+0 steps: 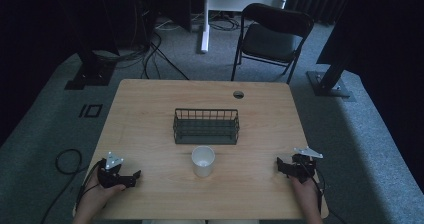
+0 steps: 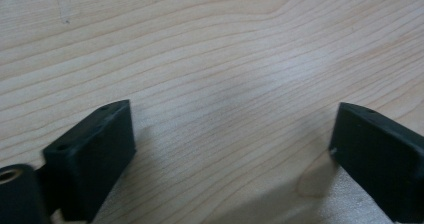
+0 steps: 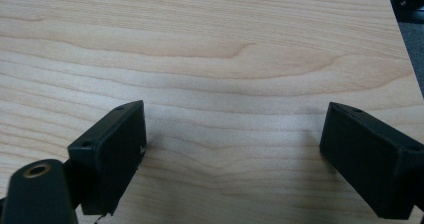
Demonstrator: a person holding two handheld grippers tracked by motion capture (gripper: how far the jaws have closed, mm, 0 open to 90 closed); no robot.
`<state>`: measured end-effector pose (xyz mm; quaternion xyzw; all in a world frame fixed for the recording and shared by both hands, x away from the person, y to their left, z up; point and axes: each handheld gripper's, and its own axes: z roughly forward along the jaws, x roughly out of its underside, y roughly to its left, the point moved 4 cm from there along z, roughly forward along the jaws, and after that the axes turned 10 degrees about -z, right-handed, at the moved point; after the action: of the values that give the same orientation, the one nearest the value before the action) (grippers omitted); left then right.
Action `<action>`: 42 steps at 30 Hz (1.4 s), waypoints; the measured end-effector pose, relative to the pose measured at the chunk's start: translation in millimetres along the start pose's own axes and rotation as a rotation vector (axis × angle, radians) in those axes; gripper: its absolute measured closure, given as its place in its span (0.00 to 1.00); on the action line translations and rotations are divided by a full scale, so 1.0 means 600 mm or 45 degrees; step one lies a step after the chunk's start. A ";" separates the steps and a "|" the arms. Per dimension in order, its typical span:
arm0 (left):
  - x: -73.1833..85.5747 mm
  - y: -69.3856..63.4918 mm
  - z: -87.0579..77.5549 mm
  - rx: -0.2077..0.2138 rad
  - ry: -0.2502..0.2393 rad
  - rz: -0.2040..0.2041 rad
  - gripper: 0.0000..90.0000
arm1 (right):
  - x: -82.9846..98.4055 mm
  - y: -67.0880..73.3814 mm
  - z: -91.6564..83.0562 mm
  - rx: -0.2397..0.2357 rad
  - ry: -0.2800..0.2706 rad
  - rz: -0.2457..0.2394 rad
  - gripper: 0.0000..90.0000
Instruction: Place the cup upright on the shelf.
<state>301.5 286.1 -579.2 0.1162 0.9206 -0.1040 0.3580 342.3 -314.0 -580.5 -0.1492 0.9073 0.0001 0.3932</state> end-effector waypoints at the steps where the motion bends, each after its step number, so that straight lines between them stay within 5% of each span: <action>1: 0.000 0.000 0.000 0.000 -0.001 -0.001 0.04 | 0.000 0.000 0.000 0.000 0.000 0.000 0.12; 25: 0.001 -0.002 -0.001 0.019 0.005 0.023 0.04 | 0.000 0.000 0.000 0.000 0.001 0.001 0.12; 36: -0.009 -0.035 0.006 0.103 -0.048 0.137 0.06 | 0.000 0.000 0.000 0.000 0.001 0.001 0.12; 42: -0.012 -0.058 0.011 0.151 -0.024 0.193 0.06 | 0.000 0.000 0.000 0.000 0.000 0.001 0.12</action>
<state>301.0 250.0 -575.3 0.2054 0.8979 -0.1322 0.3661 342.4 -313.9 -580.5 -0.1490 0.9073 0.0003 0.3931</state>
